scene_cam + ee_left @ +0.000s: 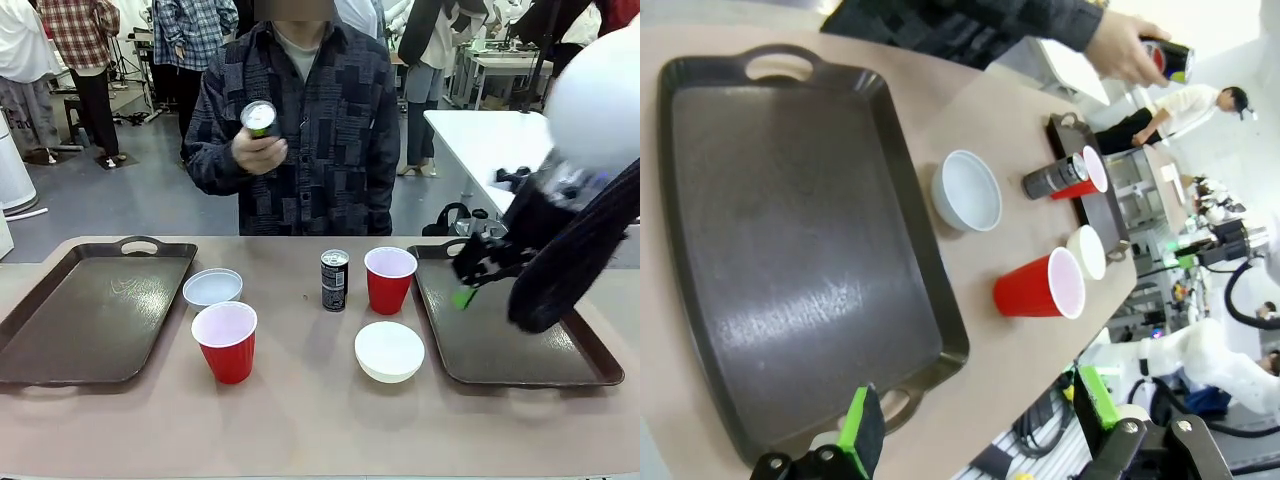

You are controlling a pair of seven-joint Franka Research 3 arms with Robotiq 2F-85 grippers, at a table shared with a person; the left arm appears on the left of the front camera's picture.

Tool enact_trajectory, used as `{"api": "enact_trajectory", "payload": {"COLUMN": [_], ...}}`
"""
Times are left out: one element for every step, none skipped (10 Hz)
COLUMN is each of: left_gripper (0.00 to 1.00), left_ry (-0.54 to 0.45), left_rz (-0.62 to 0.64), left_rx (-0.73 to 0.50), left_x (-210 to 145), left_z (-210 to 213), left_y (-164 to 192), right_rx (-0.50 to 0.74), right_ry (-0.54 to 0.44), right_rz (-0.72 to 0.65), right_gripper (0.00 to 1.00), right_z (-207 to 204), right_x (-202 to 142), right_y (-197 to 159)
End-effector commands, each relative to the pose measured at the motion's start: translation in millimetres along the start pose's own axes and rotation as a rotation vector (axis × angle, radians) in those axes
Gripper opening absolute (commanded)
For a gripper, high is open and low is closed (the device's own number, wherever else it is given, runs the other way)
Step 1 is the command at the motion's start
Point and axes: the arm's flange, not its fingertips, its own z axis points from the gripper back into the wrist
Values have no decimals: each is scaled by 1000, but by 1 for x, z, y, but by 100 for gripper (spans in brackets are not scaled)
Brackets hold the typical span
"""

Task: Prepare tableware on both trays.
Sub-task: Pick up a Picnic Bowl from the table and place it on a Handle tray.

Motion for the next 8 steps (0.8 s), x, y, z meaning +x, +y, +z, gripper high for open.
{"api": "enact_trajectory", "payload": {"left_gripper": [100, 100, 100, 100, 100, 100, 100, 100], "left_ry": [-8, -8, -8, -8, -8, -8, -8, -8], "left_rz": [3, 3, 3, 3, 3, 3, 3, 3], "left_rx": [-11, -11, -11, -11, -11, -11, -11, -11], "left_x": [0, 0, 0, 0, 0, 0, 0, 0], "left_z": [1, 1, 1, 1, 1, 1, 1, 1], "left_y": [0, 0, 0, 0, 0, 0, 0, 0], "right_rx": [-53, -27, 15, -29, -29, -9, -144, -192], "right_ry": [-40, -32, -14, -23, -23, -16, -1, -15], "right_rz": [-30, -34, 22, -2, -2, -4, -15, -9], "right_gripper": [100, 100, 100, 100, 100, 100, 100, 100], "right_z": [-28, -34, -25, -24, -24, -28, -54, -77], "right_x": [20, 25, 20, 14, 14, 23, 27, 38], "right_y": [9, 10, -4, 17, 17, 10, 16, 28]}}
